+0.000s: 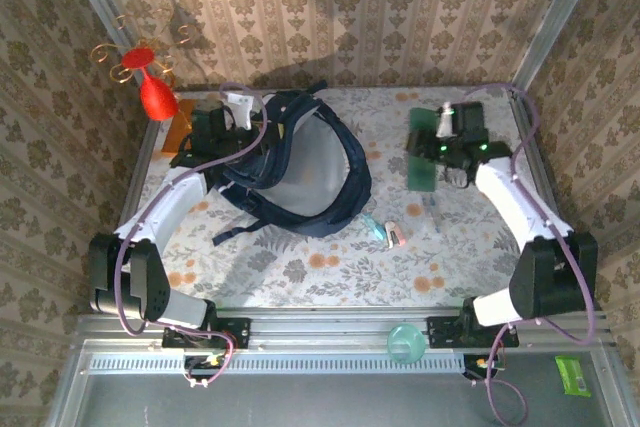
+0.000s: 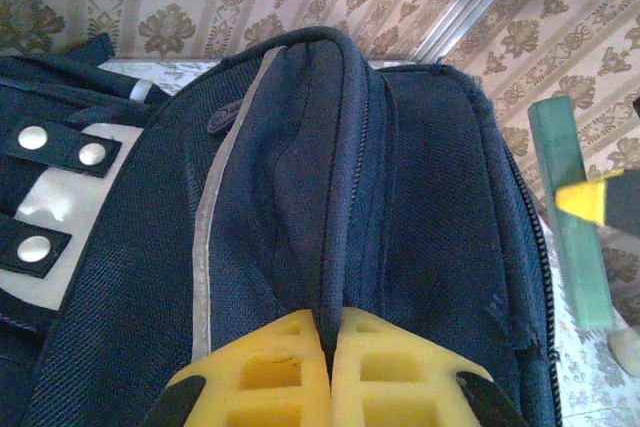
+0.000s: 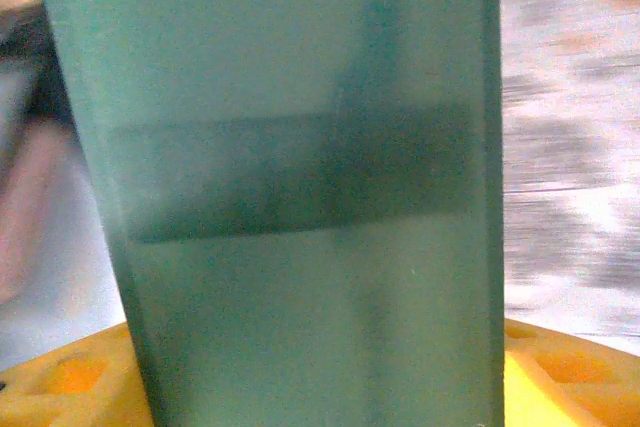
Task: Pack the student bag
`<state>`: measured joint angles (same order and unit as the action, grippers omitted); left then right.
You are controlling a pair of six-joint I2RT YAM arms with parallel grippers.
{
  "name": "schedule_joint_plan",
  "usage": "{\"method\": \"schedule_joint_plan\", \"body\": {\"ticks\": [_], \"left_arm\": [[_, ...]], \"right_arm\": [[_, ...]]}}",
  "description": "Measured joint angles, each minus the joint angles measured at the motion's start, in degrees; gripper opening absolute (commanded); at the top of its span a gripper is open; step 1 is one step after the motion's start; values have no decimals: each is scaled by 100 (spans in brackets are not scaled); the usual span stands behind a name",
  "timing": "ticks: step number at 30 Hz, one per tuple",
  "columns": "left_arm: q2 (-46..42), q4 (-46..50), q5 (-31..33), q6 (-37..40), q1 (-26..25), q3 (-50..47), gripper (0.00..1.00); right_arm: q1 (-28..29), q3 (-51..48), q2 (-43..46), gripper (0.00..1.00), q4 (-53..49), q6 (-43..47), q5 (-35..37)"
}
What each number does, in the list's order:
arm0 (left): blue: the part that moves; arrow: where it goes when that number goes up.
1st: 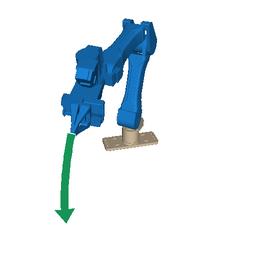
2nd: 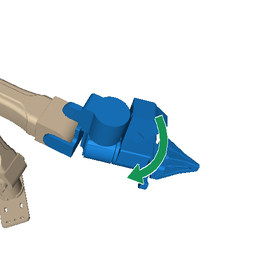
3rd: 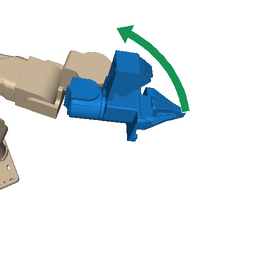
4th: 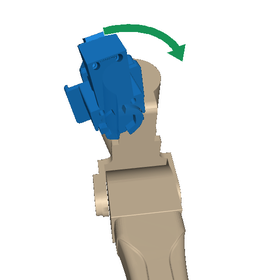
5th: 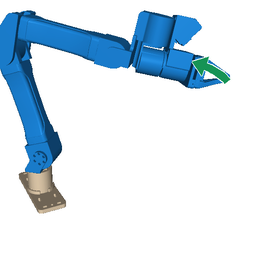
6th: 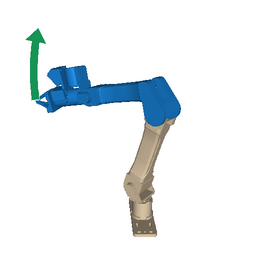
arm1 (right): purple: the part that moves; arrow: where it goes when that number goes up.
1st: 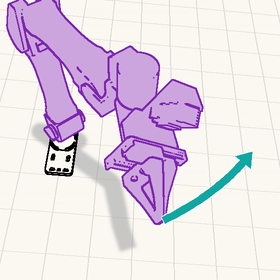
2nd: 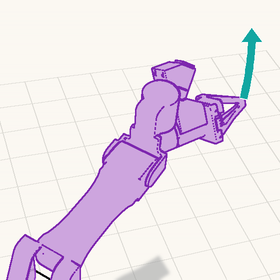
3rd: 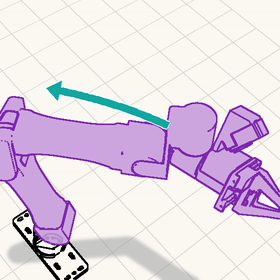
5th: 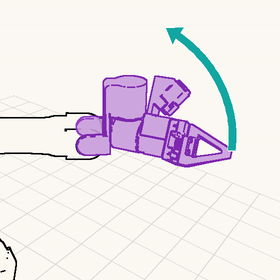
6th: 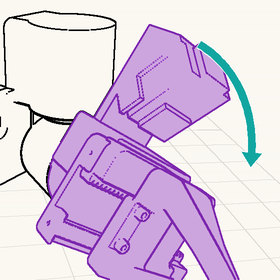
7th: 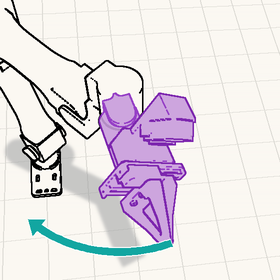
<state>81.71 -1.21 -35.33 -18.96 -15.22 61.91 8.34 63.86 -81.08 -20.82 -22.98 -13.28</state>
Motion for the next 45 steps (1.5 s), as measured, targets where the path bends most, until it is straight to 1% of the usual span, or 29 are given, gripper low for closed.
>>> {"method": "schedule_joint_plan", "body": {"ticks": [2, 5, 8, 10, 12, 16, 19, 21, 24, 27, 29, 33, 37, 39, 41, 43, 44, 45], "left_arm": [[0, -61, -31, -72, 2, -22, 0], [0, -109, -50, -168, 17, -28, 0], [0, -138, -52, -232, 33, -28, 0], [0, -146, -52, -258, 33, -28, 0], [0, -146, -52, -315, 33, -28, 0], [0, -140, -50, -393, 33, -11, 0], [0, -138, -50, -435, 33, 37, 0], [0, -133, -48, -479, 33, 48, 0], [0, -114, -94, -533, 33, 52, 0], [0, -94, -122, -551, 33, 72, 0], [-2, -98, -146, -551, 33, 83, 0], [-2, -94, -157, -551, 33, 85, 0], [-2, -92, -157, -549, 33, 85, 0], [-2, -92, -160, -549, 33, 85, 0], [-2, -92, -160, -549, 33, 85, 0], [-2, -92, -160, -549, 33, 85, 0], [-2, -92, -160, -549, 33, 85, 0], [-2, -94, -160, -549, 33, 85, 0]], "right_arm": [[632, -232, -42, 49, 461, -442, -339], [1499, -262, -531, 49, 949, -1038, -632], [2140, 236, -1377, 49, 1152, -1451, -802], [2356, 708, -1947, 48, 1255, -1681, -844], [2441, 1228, -2518, 47, 1432, -1989, -863], [2417, 2070, -3458, 48, 1620, -2470, -730], [2417, 2503, -3956, 49, 1585, -2706, -361], [2426, 2697, -4177, 53, 1528, -2841, -15], [2503, 2894, -4286, 60, 1436, -2973, 481], [2603, 3027, -4286, 72, 1436, -3029, 887], [2651, 3032, -4286, 78, 1462, -3077, 1045], [2693, 2905, -4242, 85, 1637, -3056, 1163], [2691, 2555, -4054, 87, 1827, -2949, 1110], [2691, 2323, -3941, 86, 1954, -2924, 1010], [2693, 2107, -3847, 81, 2055, -2892, 940], [2691, 1952, -3801, 71, 2127, -2820, 855], [2691, 1904, -3801, 64, 2157, -2796, 835], [2691, 1873, -3801, 58, 2159, -2785, 824]]}}
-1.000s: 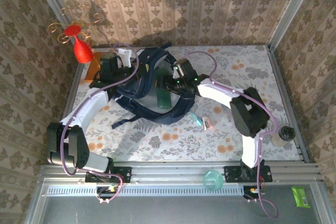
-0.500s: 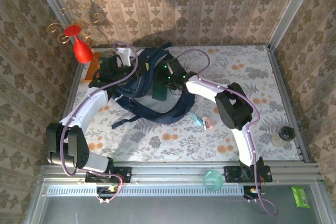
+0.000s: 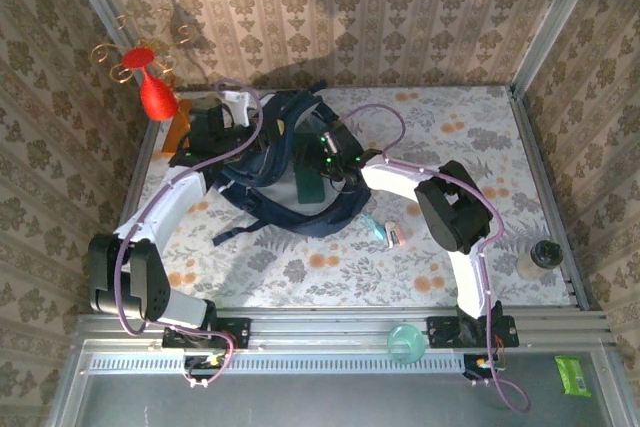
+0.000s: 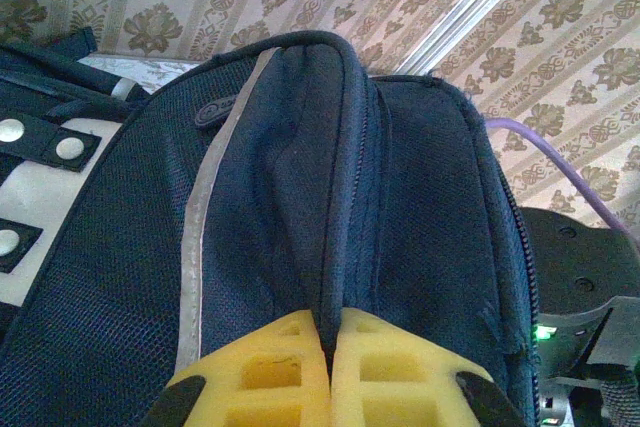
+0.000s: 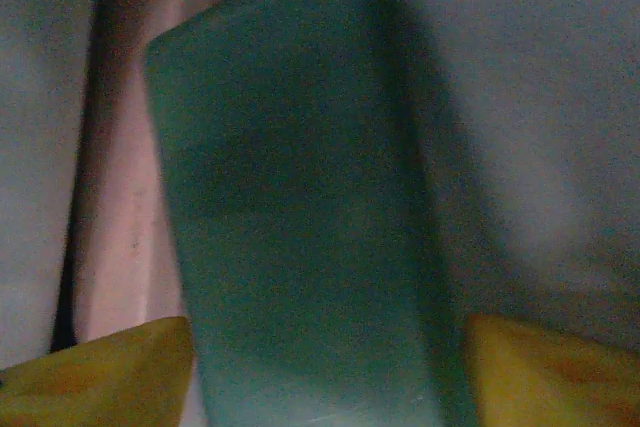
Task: Pack the student bag
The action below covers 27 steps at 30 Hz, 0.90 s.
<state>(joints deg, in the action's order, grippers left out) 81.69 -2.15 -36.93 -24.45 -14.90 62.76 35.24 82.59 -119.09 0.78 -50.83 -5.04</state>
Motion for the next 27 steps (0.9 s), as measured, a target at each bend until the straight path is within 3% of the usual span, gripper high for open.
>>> {"method": "schedule_joint_plan", "body": {"ticks": [3, 12, 22, 27], "left_arm": [[0, 0, 0, 0, -2, 0, 0], [-15, -11, 15, 7, -133, -105, 0], [-66, -96, 162, 20, -238, -269, 0], [-76, -131, 308, -9, -238, -269, 0]], "right_arm": [[-11, -22, -4, 45, 15, 4, -20], [-11, 452, -330, 36, 256, -304, 188], [-9, 1176, -903, 34, 542, -737, 446], [-4, 1207, -940, 46, 601, -704, 417]]}}
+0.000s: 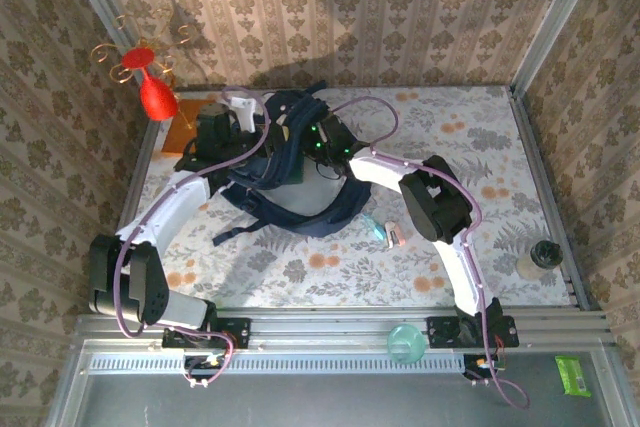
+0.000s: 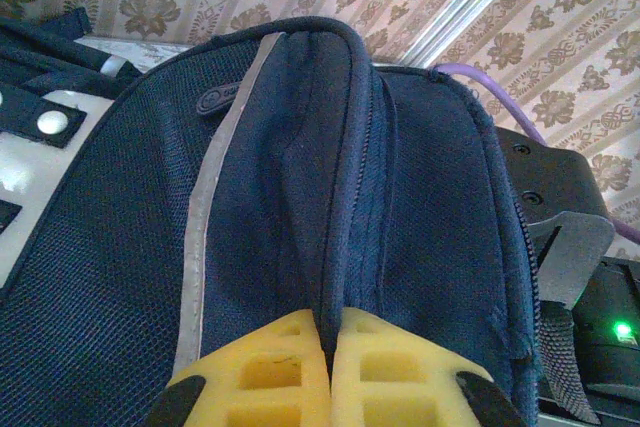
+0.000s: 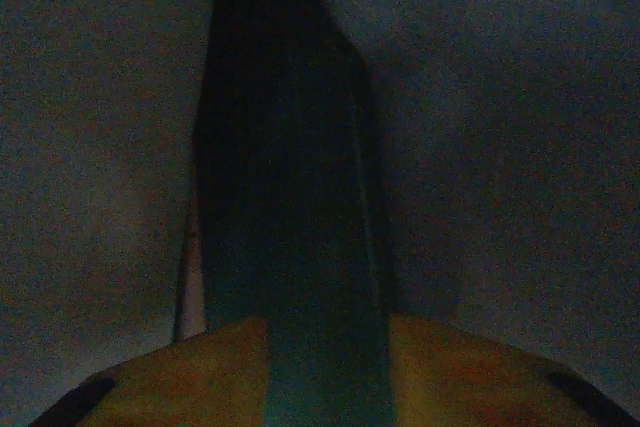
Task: Pack the student bag
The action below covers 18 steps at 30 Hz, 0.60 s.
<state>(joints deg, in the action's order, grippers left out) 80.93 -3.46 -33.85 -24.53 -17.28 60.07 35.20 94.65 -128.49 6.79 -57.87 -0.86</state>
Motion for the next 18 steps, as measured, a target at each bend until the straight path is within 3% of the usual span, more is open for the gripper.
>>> {"method": "schedule_joint_plan", "body": {"ticks": [3, 7, 14, 18], "left_arm": [[-2, -17, 81, -46, 0, -2, 0], [-4, -94, 179, -118, 0, -24, 0], [-44, -302, 284, -170, 0, -184, 0], [-81, -481, 393, -160, -157, -402, 0]], "right_arm": [[13, -278, 195, 60, 39, 212, -101], [33, -837, 796, 70, -44, 627, -195], [33, -1906, 2232, 73, -278, 1342, -203], [22, -2763, 3064, 79, -671, 1742, 247]]}}
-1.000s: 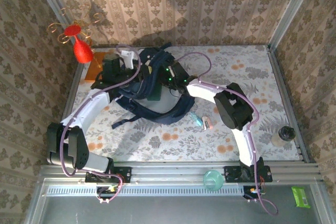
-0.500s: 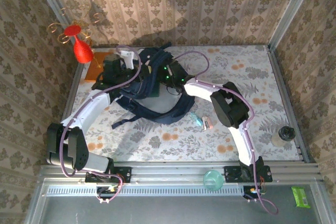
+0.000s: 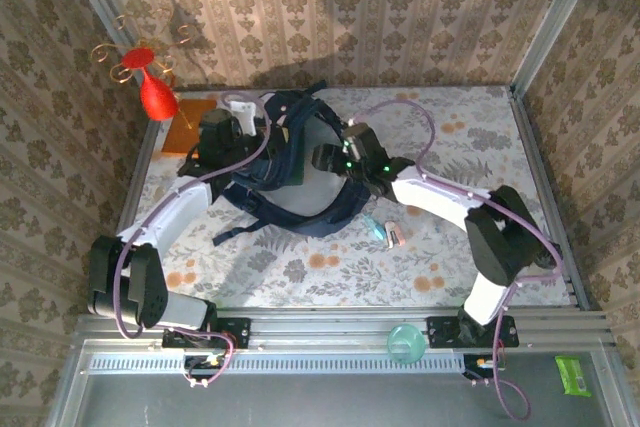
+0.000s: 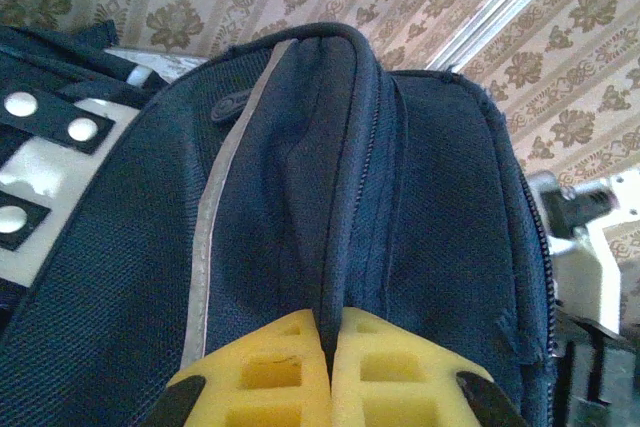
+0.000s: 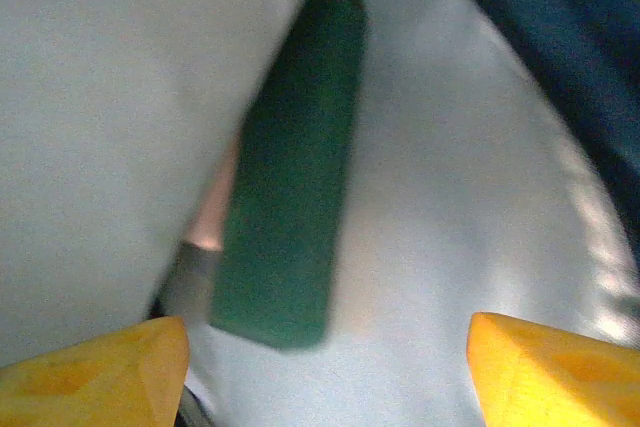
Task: Pack the student bag
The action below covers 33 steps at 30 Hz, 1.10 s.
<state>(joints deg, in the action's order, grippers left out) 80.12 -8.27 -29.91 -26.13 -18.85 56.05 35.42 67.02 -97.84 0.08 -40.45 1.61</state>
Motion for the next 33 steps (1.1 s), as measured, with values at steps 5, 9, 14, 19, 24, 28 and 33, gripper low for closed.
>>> {"method": "schedule_joint_plan", "body": {"ticks": [5, 9, 14, 19, 24, 28, 33], "left_arm": [[94, -247, 166, 66, -428, -367, 25], [326, -308, 214, 94, -643, -595, 53], [166, -328, 404, 168, -627, -1008, 78], [-487, -210, 732, 254, -323, -1215, 80], [-999, -160, 1362, 4, 474, -1753, 84], [-949, -9, 1628, -293, 1073, -2063, 84], [-498, 13, 1537, -654, 1375, -2076, 80]], "right_arm": [[-201, -601, 363, 83, -525, 175, 535], [-490, -752, 157, 81, -564, 133, 529], [-669, -748, -267, 64, -415, 92, 319], [-813, -752, -424, 36, -260, 116, 13], [-1093, -833, -422, 25, -42, 238, -236], [-1285, -769, -446, 23, -103, 514, -363], [-1390, -212, -734, 23, -564, 931, -378]]}}
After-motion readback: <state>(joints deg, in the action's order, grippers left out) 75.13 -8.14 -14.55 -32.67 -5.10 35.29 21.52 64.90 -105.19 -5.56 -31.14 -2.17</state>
